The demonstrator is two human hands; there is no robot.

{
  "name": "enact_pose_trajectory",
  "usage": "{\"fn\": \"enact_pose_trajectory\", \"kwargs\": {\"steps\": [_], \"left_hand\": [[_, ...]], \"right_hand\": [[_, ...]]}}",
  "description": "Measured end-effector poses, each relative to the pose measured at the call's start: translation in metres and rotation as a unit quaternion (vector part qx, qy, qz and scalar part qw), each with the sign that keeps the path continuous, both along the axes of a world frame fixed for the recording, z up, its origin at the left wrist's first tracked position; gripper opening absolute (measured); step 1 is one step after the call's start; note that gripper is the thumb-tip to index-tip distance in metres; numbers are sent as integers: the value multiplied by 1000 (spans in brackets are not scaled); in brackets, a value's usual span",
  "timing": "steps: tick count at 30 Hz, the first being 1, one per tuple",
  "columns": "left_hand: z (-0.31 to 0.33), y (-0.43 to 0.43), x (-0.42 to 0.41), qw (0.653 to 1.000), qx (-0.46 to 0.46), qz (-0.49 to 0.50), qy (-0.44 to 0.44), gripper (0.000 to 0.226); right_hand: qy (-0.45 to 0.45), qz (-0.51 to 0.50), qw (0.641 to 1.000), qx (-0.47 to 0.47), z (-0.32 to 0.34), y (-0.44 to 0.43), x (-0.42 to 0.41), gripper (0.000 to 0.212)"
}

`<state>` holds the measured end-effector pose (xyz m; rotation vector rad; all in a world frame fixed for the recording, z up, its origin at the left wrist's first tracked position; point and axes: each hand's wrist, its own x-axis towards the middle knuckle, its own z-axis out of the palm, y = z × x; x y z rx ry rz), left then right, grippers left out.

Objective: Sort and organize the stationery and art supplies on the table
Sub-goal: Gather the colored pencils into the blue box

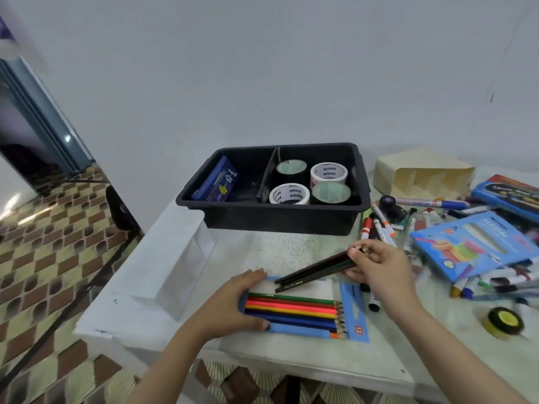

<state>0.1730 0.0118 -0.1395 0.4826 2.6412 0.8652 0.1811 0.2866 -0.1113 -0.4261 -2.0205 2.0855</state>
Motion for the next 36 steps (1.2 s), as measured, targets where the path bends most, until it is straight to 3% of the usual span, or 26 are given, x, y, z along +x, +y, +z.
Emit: {"fn": "enact_pose_trajectory", "kwargs": {"steps": [5,12,18,30,33,36], "left_hand": [[-3,-3,-1,1000,8,-16,17,88],[-4,-6,0,997,-2,-54,48,79],[-4,-8,0,994,-40,-79,58,95],[-10,-11,0,991,-54,-93,79,95],[-10,-10,1,991,-55,-93,84,96],[-11,-10,1,989,-60,-95,94,95]], "right_hand": [[51,-29,985,164,-11,-9,8,8],[70,43,942,326,-7,-25,20,8],[-11,153,873,463,-9,-22,25,53],[-51,202,748,630,-20,5,38,57],[-62,203,707,674,-24,3,45,74],[-21,202,703,681,-24,-2,48,65]]}}
